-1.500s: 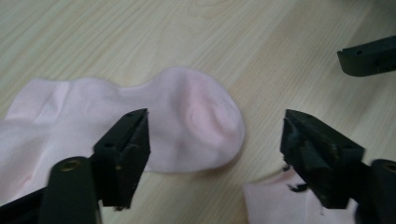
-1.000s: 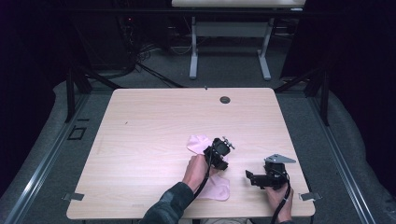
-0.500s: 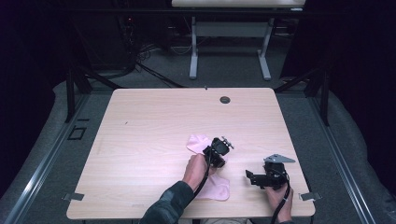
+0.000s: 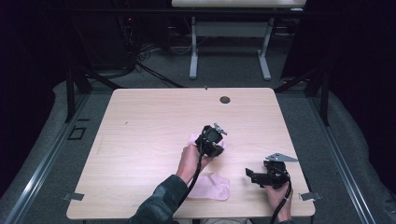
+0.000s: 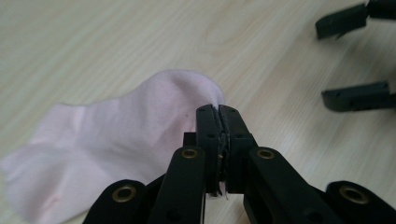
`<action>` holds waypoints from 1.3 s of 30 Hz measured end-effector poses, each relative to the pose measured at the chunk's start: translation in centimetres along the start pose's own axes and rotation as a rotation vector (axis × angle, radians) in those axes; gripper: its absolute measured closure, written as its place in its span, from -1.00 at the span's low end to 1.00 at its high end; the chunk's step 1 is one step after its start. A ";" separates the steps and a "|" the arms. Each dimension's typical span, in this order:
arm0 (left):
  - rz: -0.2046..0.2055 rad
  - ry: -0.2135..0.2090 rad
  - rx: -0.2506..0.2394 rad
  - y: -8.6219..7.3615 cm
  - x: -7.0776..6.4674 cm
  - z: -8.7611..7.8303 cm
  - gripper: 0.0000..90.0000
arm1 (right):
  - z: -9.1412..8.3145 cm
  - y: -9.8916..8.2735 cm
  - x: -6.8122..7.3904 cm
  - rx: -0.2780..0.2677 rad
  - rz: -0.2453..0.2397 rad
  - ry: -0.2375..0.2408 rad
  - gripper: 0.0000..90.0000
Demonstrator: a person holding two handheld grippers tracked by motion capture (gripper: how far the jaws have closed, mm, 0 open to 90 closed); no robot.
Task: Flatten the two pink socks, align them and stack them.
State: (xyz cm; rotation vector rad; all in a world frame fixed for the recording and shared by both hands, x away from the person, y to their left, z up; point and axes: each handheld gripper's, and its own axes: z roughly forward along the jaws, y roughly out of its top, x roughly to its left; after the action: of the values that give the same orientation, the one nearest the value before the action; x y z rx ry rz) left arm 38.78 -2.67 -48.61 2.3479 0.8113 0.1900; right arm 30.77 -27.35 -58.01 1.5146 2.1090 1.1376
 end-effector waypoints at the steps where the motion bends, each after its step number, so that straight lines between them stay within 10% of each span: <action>1: 0.000 -0.003 -0.012 0.3 0.1 -0.4 0.96 | 0.0 0.2 0.4 -0.010 0.001 0.011 -0.76; 12: -0.063 -0.026 -0.117 2.9 -0.1 -2.8 0.96 | 2.2 3.9 5.6 -0.046 -0.093 0.078 -0.43; 19: -0.101 -0.043 -0.160 3.4 -0.2 -3.0 0.96 | 4.1 5.1 6.6 -0.065 -0.082 0.073 -0.22; 30: -0.158 -0.081 -0.212 2.5 0.9 -3.9 0.96 | 4.7 5.8 5.7 -0.146 -0.037 0.073 0.90; 39: -0.221 -0.158 -0.295 0.9 2.4 -4.8 0.96 | 2.2 7.4 5.8 -0.179 -0.109 0.008 0.98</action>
State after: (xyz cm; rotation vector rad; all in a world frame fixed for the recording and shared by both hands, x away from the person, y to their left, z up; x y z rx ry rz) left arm 39.63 0.77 -44.48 1.9562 0.8914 0.0266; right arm 34.76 -20.24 -52.80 1.3004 2.0078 1.2569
